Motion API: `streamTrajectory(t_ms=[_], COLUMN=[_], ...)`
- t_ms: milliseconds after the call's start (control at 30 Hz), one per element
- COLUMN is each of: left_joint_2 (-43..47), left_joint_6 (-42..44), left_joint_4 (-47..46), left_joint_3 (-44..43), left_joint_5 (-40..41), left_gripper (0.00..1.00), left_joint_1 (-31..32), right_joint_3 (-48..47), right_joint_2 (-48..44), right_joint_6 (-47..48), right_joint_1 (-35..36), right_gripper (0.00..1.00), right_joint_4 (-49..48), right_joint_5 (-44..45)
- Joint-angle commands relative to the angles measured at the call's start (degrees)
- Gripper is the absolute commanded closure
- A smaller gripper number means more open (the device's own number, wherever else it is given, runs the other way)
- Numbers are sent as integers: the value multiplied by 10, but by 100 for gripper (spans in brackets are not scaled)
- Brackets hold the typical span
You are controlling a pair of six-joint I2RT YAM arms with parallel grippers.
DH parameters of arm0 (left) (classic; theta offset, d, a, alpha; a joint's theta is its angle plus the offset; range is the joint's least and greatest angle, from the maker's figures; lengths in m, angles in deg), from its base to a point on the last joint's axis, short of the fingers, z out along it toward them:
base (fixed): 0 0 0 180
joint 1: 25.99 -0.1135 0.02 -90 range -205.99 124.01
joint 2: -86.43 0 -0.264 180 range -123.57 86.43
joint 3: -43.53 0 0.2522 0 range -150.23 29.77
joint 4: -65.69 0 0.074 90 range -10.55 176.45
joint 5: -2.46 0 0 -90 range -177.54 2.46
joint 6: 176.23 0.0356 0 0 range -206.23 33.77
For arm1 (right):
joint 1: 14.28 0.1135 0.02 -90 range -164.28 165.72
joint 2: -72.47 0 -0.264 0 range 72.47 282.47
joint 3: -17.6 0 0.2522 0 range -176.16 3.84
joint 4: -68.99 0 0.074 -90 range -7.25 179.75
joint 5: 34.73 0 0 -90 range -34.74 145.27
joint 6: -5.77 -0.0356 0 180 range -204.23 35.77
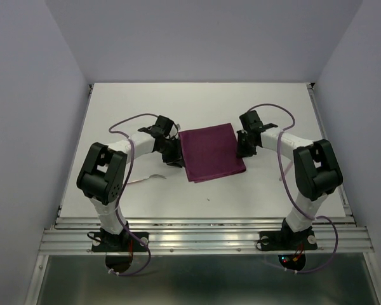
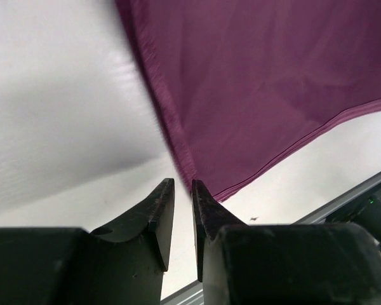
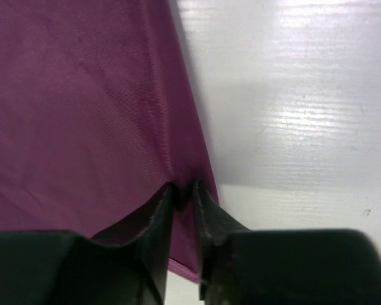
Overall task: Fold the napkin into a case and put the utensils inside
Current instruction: Smooth out the square-folded napkin at the center of the board.
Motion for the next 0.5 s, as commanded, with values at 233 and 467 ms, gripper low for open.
streamTrajectory(t_ms=[233,467], left_joint_2=[-18,-68], left_joint_6=[0,-11], left_joint_4=[2,-10], left_joint_3=[-127,-172], left_joint_5=[17,3], left_gripper=[73,75], left_joint_1=[2,2], right_joint_3=[62,61], right_joint_2=[-32,-109], right_joint_6=[-18,-22], right_joint_1=[-2,-2], right_gripper=[80,56], right_joint_4=[-31,-14], right_joint_5=[33,63])
